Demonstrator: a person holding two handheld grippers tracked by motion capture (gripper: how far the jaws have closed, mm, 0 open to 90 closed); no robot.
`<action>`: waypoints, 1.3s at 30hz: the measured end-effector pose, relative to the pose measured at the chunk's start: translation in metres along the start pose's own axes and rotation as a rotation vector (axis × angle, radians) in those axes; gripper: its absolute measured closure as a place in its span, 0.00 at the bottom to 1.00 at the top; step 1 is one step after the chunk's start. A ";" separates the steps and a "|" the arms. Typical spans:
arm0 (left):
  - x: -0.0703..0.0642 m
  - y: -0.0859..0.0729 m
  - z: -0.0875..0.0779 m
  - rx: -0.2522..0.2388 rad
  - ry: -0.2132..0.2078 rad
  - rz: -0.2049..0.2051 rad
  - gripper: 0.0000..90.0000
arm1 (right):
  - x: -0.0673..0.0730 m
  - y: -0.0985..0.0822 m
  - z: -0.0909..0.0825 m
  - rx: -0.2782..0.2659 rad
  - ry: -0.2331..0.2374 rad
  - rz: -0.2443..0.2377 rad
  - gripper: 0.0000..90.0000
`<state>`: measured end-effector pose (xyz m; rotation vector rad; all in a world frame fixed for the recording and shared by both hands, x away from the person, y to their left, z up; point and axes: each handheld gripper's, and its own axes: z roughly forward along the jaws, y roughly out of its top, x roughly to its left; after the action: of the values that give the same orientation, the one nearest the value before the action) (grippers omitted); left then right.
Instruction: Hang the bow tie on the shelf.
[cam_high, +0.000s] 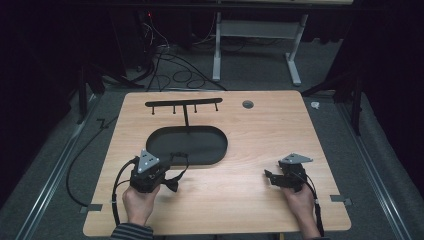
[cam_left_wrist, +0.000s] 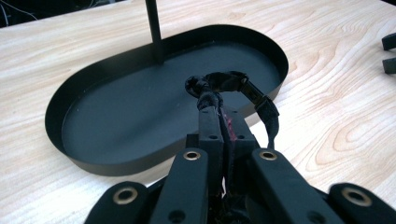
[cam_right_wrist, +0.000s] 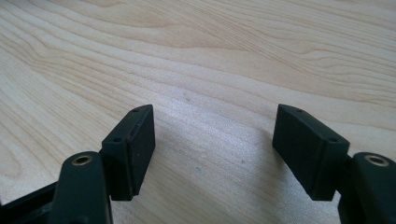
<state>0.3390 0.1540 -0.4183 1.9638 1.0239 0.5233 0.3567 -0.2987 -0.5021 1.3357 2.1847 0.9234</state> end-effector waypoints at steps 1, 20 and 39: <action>0.000 0.001 0.000 -0.003 -0.001 0.000 0.98 | 0.000 0.000 0.000 0.001 0.000 0.000 0.35; 0.007 0.021 0.001 -0.058 -0.043 -0.030 0.98 | 0.000 0.000 0.000 0.001 0.001 0.000 0.35; 0.016 0.043 0.002 -0.057 -0.007 0.021 0.98 | 0.000 0.000 0.000 0.001 0.001 0.002 0.35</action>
<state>0.3698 0.1524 -0.3836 1.9266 0.9742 0.5517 0.3566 -0.2988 -0.5021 1.3381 2.1853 0.9241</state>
